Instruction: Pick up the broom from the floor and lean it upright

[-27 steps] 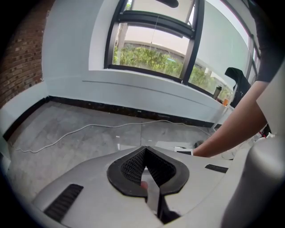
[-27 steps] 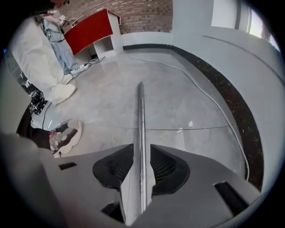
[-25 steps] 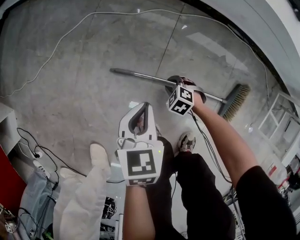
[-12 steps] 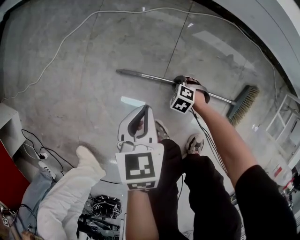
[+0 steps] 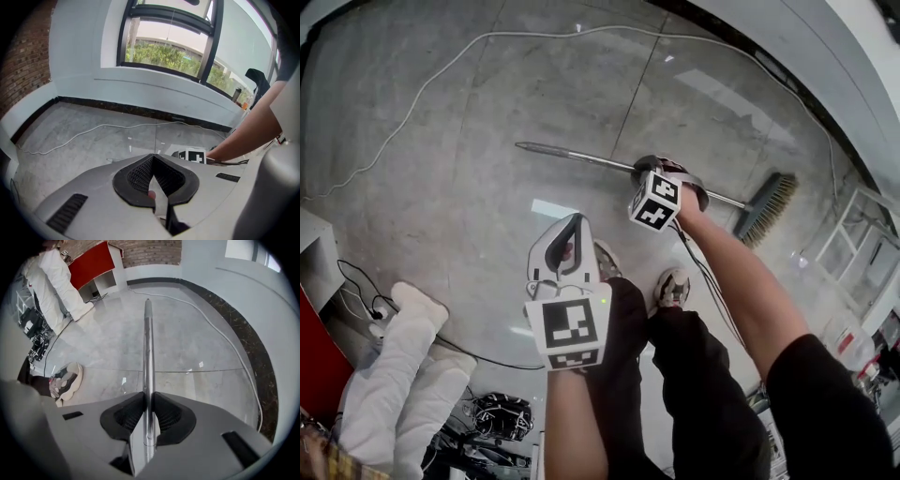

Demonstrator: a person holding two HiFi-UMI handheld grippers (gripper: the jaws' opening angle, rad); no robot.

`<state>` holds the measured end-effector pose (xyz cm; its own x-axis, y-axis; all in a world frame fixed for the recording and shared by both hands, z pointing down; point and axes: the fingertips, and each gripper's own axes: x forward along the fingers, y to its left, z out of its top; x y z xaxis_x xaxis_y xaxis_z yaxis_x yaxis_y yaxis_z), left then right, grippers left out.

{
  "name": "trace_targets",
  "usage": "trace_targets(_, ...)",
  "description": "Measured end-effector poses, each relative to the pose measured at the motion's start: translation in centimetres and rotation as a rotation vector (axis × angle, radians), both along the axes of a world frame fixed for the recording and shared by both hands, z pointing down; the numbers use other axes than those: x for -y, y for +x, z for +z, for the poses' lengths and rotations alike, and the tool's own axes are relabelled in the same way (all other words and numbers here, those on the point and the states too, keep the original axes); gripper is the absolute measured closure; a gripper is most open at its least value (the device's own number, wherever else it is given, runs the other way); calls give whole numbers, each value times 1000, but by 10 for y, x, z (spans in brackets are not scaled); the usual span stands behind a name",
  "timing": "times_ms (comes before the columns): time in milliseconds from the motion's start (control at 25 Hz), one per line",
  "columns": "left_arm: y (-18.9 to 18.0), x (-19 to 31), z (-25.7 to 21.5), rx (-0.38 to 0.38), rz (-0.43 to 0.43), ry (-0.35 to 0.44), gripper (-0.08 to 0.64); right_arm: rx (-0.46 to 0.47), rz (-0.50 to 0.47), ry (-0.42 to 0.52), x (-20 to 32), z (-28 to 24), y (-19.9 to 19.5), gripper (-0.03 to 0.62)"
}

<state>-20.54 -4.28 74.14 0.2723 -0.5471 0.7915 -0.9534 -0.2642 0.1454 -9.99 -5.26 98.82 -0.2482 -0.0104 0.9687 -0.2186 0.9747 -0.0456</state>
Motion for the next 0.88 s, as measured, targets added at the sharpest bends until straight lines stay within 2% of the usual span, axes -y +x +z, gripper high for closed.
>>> trace_targets(160,11,-8,-27,1,-14,44,555,44,3,13,2,-47,5,523)
trace_targets(360,44,-12,-67,15,102,53,555,80,12,39,3,-107,20,525)
trace_targets(560,57,-6,-113,12,127,87,555,111,27,80,5,-161,31,526)
trace_targets(880,71,-10,-167,35,170,127,555,176,129,172,29,-241,47,526)
